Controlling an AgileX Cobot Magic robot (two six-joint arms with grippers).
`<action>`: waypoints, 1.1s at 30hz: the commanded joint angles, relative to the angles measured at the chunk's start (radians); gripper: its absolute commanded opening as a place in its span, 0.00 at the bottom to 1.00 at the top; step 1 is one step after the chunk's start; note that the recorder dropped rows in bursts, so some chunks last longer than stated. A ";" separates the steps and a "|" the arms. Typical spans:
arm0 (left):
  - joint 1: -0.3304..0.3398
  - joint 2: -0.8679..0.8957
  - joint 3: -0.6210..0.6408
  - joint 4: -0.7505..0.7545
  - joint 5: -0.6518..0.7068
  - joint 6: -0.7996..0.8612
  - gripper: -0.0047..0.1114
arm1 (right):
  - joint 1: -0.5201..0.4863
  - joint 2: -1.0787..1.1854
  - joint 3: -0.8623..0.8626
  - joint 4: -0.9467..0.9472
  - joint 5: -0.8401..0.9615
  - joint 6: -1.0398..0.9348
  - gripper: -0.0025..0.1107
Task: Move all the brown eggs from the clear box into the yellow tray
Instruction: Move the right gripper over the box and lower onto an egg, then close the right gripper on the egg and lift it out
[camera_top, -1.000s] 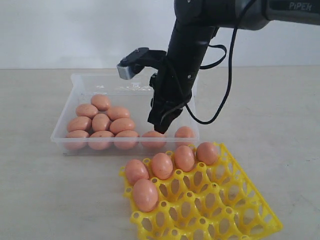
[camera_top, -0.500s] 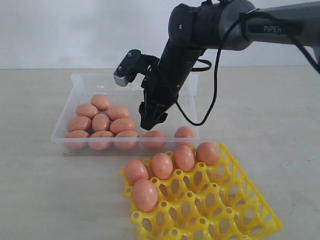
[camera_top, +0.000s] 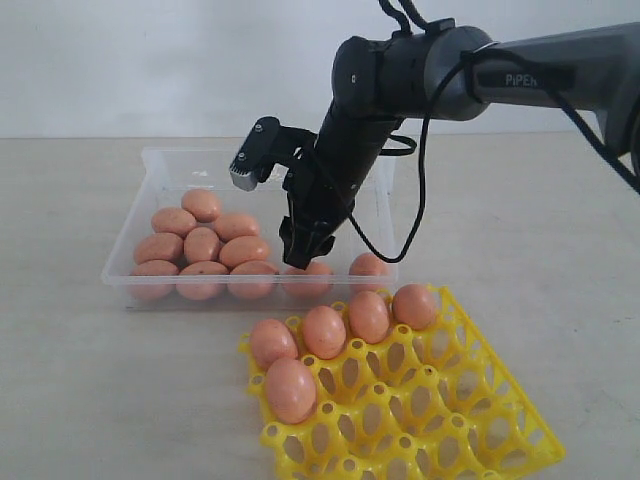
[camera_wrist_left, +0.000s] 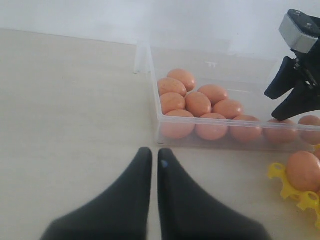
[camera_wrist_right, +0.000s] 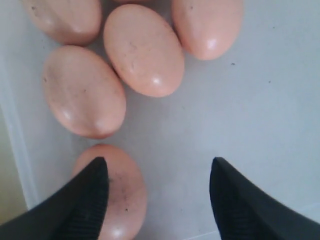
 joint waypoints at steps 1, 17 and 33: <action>-0.002 0.004 0.004 0.004 -0.009 0.004 0.08 | -0.003 0.002 -0.001 -0.018 0.054 -0.046 0.50; -0.002 0.004 0.004 0.004 -0.009 0.004 0.08 | -0.003 0.004 -0.001 -0.014 0.053 -0.114 0.50; -0.002 0.004 0.004 0.004 -0.009 0.004 0.08 | -0.003 0.012 -0.001 -0.179 -0.031 0.534 0.50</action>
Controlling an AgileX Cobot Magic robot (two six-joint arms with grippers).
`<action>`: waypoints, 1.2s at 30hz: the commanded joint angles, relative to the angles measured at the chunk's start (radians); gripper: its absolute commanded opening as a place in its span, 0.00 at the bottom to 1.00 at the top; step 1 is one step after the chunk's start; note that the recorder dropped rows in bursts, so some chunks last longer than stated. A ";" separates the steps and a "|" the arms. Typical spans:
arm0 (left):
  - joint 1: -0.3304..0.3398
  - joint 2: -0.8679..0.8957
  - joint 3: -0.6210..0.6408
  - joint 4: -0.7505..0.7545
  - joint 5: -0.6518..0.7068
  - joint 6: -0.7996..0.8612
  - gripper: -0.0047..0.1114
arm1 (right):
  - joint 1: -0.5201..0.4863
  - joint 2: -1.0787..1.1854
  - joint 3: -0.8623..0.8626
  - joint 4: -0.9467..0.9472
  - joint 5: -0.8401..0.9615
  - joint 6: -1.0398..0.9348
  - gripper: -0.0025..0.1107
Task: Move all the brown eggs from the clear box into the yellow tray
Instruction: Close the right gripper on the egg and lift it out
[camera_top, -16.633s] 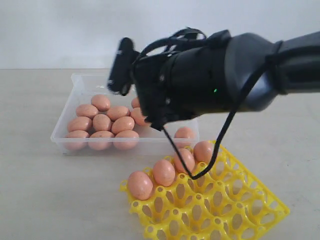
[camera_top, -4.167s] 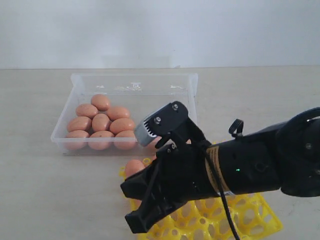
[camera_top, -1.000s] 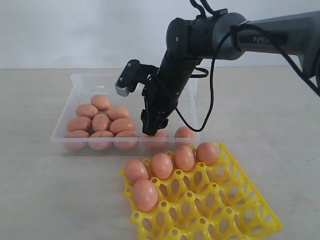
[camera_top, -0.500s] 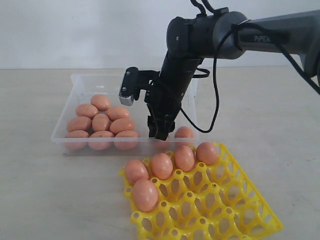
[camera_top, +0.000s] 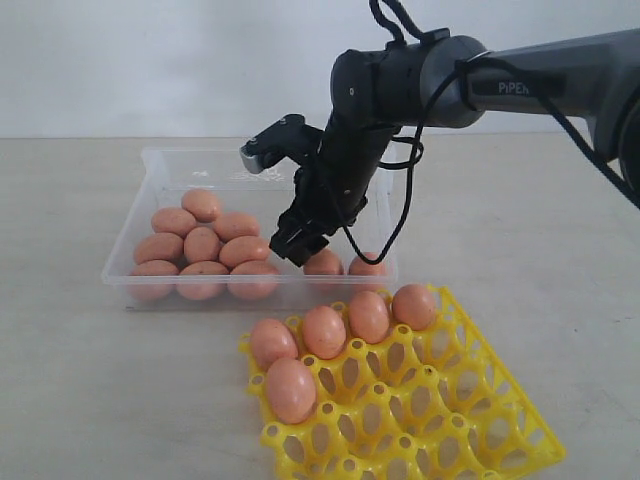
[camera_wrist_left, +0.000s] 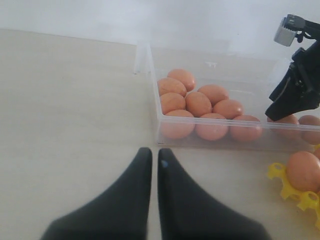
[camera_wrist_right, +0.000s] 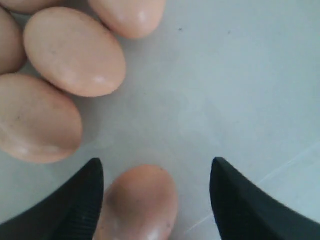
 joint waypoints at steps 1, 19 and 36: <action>-0.002 0.004 0.004 0.004 -0.009 0.004 0.08 | -0.003 -0.004 -0.001 -0.120 0.006 0.143 0.50; -0.002 0.004 0.004 0.004 -0.009 0.004 0.08 | -0.003 0.064 -0.001 -0.081 0.075 0.261 0.50; -0.002 0.004 0.004 0.004 -0.009 0.004 0.08 | -0.003 0.070 -0.001 -0.083 0.029 0.278 0.02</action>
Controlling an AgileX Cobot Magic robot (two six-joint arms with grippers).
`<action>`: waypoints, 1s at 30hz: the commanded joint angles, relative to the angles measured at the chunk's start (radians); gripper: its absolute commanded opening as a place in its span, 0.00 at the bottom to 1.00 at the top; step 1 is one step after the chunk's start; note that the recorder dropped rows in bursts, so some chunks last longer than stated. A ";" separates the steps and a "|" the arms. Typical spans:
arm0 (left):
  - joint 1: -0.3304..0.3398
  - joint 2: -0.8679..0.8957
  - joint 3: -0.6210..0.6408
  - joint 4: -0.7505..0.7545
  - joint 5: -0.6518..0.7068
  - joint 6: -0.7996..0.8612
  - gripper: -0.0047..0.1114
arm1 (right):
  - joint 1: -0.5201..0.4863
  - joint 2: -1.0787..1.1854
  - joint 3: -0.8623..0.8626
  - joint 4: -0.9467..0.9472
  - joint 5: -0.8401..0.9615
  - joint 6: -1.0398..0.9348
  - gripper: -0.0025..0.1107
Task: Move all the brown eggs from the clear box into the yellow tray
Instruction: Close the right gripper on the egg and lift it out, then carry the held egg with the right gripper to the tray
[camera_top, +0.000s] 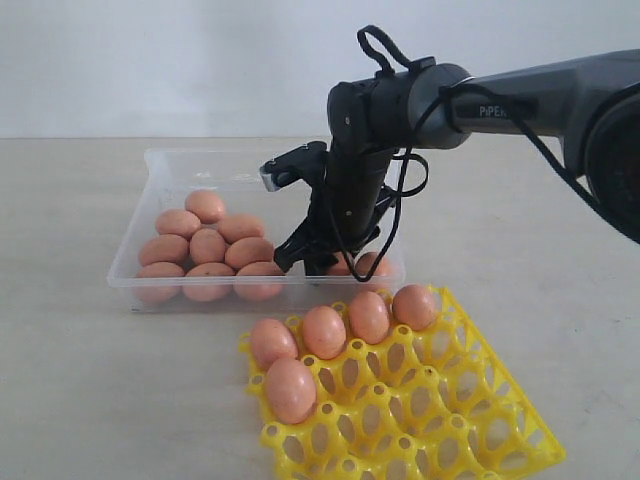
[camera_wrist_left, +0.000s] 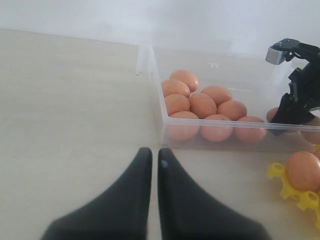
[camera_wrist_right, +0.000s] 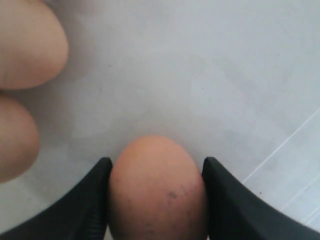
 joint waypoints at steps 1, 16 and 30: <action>-0.002 0.004 0.004 0.004 -0.009 0.004 0.08 | -0.003 0.007 0.001 -0.004 -0.019 0.004 0.02; -0.002 0.004 0.004 0.004 -0.009 0.004 0.08 | -0.001 -0.160 0.006 -0.002 -0.073 0.231 0.02; -0.002 0.004 0.004 0.004 -0.009 0.004 0.08 | 0.102 -0.683 0.908 -0.006 -1.050 0.416 0.02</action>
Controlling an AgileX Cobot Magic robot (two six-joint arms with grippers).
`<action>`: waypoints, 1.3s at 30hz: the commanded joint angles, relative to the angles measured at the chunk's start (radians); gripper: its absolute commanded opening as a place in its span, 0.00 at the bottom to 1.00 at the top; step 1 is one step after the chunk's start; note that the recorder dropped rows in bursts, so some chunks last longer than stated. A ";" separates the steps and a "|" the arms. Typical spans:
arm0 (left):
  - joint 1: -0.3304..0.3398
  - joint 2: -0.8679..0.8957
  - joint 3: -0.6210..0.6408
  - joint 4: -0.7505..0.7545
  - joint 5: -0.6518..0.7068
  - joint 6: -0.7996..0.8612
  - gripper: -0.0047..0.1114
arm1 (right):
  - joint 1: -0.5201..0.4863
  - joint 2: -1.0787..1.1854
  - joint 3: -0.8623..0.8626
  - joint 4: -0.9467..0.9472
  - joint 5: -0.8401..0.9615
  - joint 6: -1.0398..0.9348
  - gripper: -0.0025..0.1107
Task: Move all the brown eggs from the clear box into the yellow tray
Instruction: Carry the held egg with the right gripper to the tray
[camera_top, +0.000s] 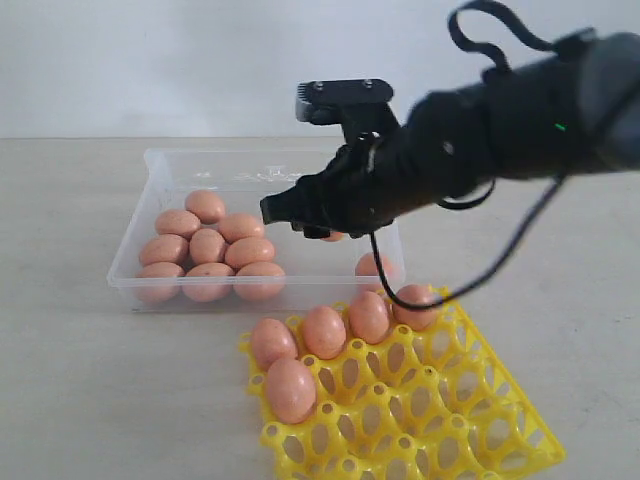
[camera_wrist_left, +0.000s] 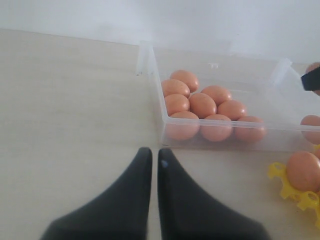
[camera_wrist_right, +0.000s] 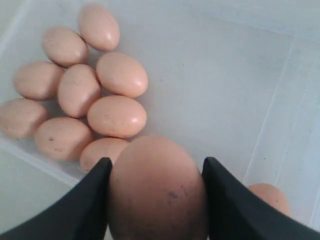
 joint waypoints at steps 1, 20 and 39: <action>-0.002 0.004 0.004 0.004 -0.009 0.004 0.08 | 0.027 -0.214 0.332 -0.005 -0.429 0.032 0.02; -0.002 0.004 0.004 0.004 -0.009 0.004 0.08 | 0.027 -0.656 0.622 -0.080 -0.863 0.005 0.02; -0.002 0.004 0.004 0.004 -0.009 0.004 0.08 | 0.027 -0.650 0.622 -0.896 -0.804 0.247 0.02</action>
